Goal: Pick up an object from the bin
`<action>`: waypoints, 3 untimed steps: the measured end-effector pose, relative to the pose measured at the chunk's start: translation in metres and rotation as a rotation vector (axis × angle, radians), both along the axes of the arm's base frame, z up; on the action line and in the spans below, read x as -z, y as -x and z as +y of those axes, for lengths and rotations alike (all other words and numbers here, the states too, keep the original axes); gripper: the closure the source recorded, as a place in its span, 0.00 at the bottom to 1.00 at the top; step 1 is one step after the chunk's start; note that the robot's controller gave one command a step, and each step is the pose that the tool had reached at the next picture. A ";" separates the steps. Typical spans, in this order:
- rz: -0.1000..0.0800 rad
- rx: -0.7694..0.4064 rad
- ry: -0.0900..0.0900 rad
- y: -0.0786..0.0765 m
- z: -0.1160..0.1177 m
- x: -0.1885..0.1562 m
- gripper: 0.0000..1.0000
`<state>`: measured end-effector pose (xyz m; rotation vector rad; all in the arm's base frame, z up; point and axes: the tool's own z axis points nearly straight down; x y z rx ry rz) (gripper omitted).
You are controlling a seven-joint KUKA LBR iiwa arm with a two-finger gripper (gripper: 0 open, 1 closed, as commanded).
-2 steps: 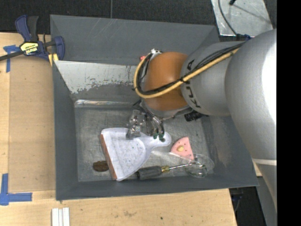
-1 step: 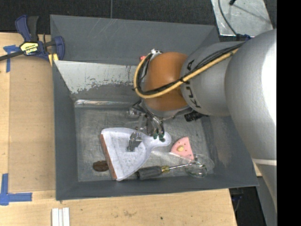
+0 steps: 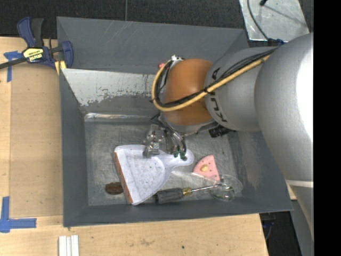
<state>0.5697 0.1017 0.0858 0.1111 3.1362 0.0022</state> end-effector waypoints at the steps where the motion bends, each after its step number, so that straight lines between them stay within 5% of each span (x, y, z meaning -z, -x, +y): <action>1: 0.000 0.000 0.000 0.000 0.000 0.000 1.00; 2: 0.007 -0.053 0.003 0.004 0.004 -0.036 1.00; 3: 0.003 -0.146 0.002 -0.015 0.020 -0.099 1.00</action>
Offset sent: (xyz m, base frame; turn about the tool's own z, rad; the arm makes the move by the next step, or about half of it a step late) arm -0.0076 0.0148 0.1101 -0.1470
